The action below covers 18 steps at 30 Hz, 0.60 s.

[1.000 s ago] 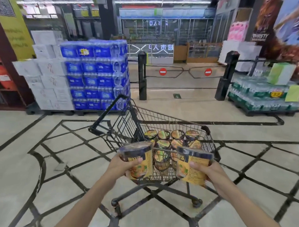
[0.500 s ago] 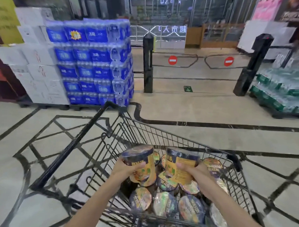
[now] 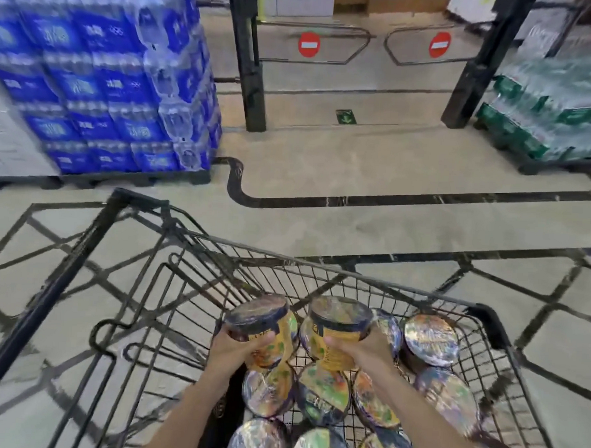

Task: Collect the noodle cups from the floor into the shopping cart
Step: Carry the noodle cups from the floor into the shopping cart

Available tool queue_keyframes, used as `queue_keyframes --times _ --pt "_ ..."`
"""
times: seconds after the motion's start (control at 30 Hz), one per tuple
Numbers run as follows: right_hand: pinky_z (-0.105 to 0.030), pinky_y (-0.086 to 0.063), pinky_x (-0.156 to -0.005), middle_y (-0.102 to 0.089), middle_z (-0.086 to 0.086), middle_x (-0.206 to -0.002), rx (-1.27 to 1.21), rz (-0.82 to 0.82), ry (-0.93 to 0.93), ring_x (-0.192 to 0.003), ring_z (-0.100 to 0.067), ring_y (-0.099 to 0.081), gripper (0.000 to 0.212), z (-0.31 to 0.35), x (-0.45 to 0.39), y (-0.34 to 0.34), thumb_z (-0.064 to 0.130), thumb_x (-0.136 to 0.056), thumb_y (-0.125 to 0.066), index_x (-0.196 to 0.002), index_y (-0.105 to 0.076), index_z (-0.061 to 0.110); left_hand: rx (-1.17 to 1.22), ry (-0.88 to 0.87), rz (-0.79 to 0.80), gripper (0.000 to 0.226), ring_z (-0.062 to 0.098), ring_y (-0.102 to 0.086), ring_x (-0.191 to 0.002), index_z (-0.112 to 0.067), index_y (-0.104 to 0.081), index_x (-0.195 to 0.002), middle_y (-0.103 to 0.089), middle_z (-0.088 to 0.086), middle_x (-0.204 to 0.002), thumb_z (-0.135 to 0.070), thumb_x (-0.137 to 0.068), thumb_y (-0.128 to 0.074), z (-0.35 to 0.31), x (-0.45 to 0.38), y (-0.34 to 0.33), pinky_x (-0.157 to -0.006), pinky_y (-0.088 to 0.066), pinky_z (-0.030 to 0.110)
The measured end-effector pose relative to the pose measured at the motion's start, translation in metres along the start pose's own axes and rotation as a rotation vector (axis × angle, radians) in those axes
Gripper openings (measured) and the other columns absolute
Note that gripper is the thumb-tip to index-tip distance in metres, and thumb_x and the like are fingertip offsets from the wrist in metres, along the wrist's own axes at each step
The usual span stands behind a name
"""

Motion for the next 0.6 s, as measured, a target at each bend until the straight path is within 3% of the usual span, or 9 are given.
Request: queue_keyframes --times 0.07,0.13,0.27,0.37,0.43,0.47,0.53,0.6 --pt "-0.030 -0.045 -0.096 -0.060 0.004 -0.106 0.044 -0.024 0.020 -0.104 -0.016 -0.056 0.083 -0.003 -0.017 -0.006 0.040 -0.042 -0.094 -0.111 -0.053 0.021 -0.042 0.020 -0.008 0.055 0.004 -0.066 -0.083 -0.026 -0.061 -0.098 -0.068 -0.012 -0.090 -0.022 -0.053 -0.092 0.011 -0.021 -0.005 -0.064 -0.051 0.015" --pt "-0.028 -0.040 -0.093 -0.054 0.005 -0.106 0.053 -0.069 0.052 -0.109 -0.016 -0.053 0.077 -0.010 -0.035 -0.012 0.028 -0.051 -0.094 -0.115 -0.051 0.021 -0.049 0.022 -0.013 0.068 0.013 -0.065 -0.091 -0.021 -0.061 -0.105 -0.069 -0.006 -0.095 -0.029 -0.046 -0.095 0.021 -0.040 -0.008 -0.078 -0.053 0.026" --pt "-0.022 -0.040 -0.091 -0.057 0.014 -0.100 -0.018 -0.108 0.099 -0.105 -0.013 -0.055 0.086 -0.026 -0.057 -0.025 0.020 -0.043 -0.097 -0.109 -0.043 0.026 -0.022 0.022 -0.032 0.089 0.020 -0.064 -0.099 -0.009 -0.055 -0.122 -0.067 0.005 -0.108 -0.018 -0.043 -0.096 0.044 -0.069 -0.017 -0.080 -0.054 0.030" --pt "-0.015 -0.049 -0.084 -0.065 0.008 -0.105 -0.060 -0.146 0.129 -0.098 0.001 -0.063 0.108 -0.045 -0.070 -0.036 0.045 -0.016 -0.096 -0.112 -0.050 0.025 -0.017 0.017 -0.064 0.117 0.023 -0.063 -0.107 -0.022 -0.050 -0.127 -0.065 0.004 -0.116 -0.044 -0.023 -0.098 0.068 -0.086 -0.019 -0.096 -0.050 0.046" --pt "-0.028 -0.048 -0.098 -0.063 0.007 -0.113 -0.051 -0.146 0.147 -0.105 -0.004 -0.061 0.122 -0.055 -0.078 -0.043 0.042 -0.019 -0.097 -0.128 -0.045 0.019 0.011 0.013 -0.069 0.118 0.024 -0.063 -0.108 -0.026 -0.048 -0.126 -0.065 0.004 -0.117 -0.042 -0.021 -0.099 0.093 -0.102 -0.023 -0.095 -0.049 0.051" --pt "-0.027 -0.045 -0.102 -0.061 0.010 -0.114 -0.042 -0.142 0.149 -0.108 -0.007 -0.059 0.126 -0.057 -0.081 -0.046 0.033 -0.026 -0.099 -0.135 -0.039 0.015 -0.004 0.017 -0.068 0.116 0.025 -0.063 -0.107 -0.027 -0.047 -0.125 -0.065 0.004 -0.116 -0.038 -0.022 -0.099 0.091 -0.101 -0.026 -0.094 -0.050 0.052" --pt "-0.004 -0.040 -0.091 -0.054 0.021 -0.111 -0.028 -0.140 0.172 -0.105 -0.003 -0.056 0.112 -0.059 -0.085 -0.052 0.012 -0.039 -0.098 -0.133 -0.037 0.020 -0.007 -0.021 -0.049 0.115 0.023 -0.062 -0.108 -0.025 -0.043 -0.127 -0.063 0.003 -0.116 -0.032 -0.027 -0.099 0.084 -0.099 -0.029 -0.095 -0.049 0.051" --pt "0.006 -0.035 -0.080 -0.050 0.022 -0.116 -0.010 -0.134 0.202 -0.104 0.007 -0.053 0.107 -0.059 -0.084 -0.056 0.006 -0.044 -0.095 -0.125 -0.033 0.037 -0.002 -0.058 -0.014 0.118 0.020 -0.059 -0.110 -0.022 -0.037 -0.131 -0.059 0.002 -0.118 -0.028 -0.030 -0.098 0.079 -0.095 -0.030 -0.098 -0.048 0.045"
Point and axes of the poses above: each hand's wrist, its own x-axis away from the middle knuckle, its own y-axis out of the back of the hand, z = x × y, the point moved 1 cm from there along -x, towards the middle knuckle
